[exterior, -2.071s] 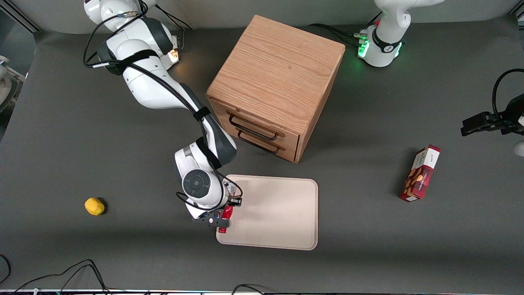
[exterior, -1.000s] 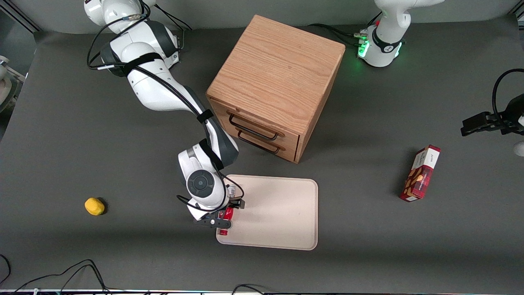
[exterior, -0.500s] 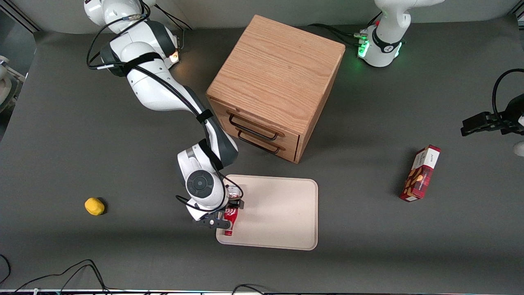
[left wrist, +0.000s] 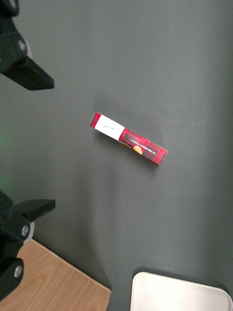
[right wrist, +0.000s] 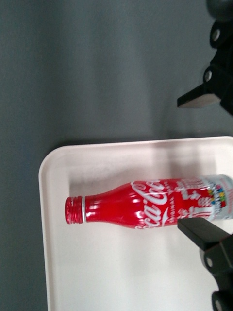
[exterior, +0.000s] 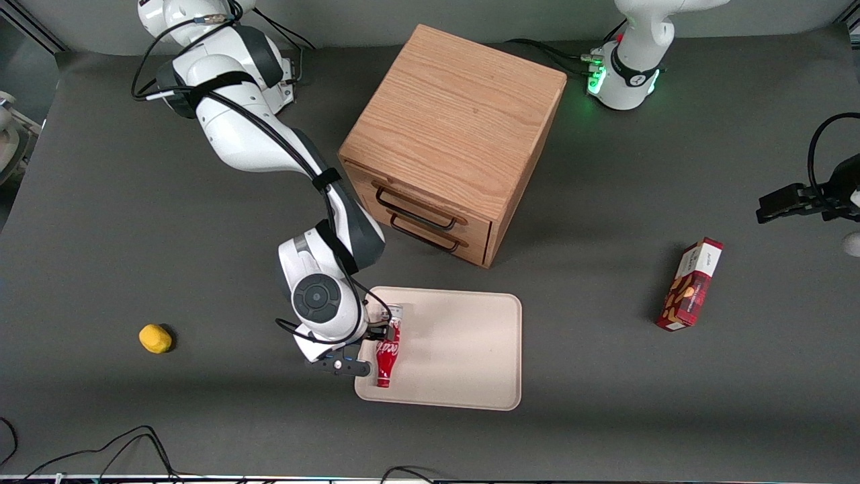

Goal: Place coke bottle on tray

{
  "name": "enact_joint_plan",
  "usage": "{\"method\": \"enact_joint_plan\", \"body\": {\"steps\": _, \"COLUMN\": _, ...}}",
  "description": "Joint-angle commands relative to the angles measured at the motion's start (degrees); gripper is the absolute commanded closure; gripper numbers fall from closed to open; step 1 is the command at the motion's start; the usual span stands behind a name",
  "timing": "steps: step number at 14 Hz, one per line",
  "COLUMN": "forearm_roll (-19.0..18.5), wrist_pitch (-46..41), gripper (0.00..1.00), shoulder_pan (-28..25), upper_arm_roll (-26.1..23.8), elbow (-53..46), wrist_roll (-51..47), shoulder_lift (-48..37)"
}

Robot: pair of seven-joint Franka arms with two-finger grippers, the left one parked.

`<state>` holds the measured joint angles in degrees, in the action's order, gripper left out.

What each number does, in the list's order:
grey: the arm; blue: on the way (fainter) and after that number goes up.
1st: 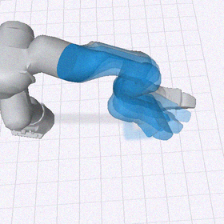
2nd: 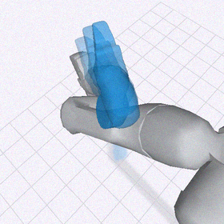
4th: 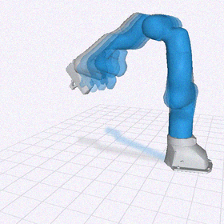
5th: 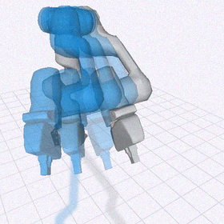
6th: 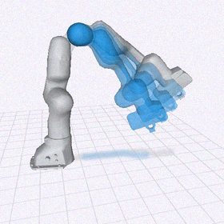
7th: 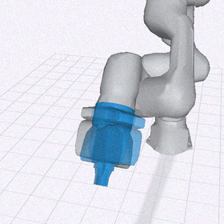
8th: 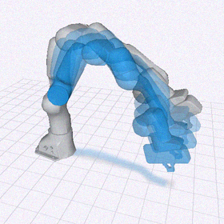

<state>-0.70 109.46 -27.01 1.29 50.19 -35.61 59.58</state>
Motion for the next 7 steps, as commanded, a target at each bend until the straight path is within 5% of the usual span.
{"method": "enact_joint_plan", "body": {"steps": 1, "forearm_roll": 0.43, "wrist_pitch": -4.77, "gripper": 0.0, "shoulder_pan": 0.38, "upper_arm_roll": 0.21, "elbow": 0.96, "wrist_roll": 0.28, "shoulder_lift": -3.76}}
{"method": "enact_joint_plan", "body": {"steps": 5, "forearm_roll": 1.83, "wrist_pitch": -14.08, "gripper": 0.0, "shoulder_pan": 3.97, "upper_arm_roll": -1.19, "elbow": 2.44, "wrist_roll": 0.8, "shoulder_lift": -10.87}}
{"method": "enact_joint_plan", "body": {"steps": 7, "forearm_roll": 2.89, "wrist_pitch": -15.6, "gripper": 0.0, "shoulder_pan": 7.83, "upper_arm_roll": -3.03, "elbow": 10.66, "wrist_roll": 1.16, "shoulder_lift": -19.72}}
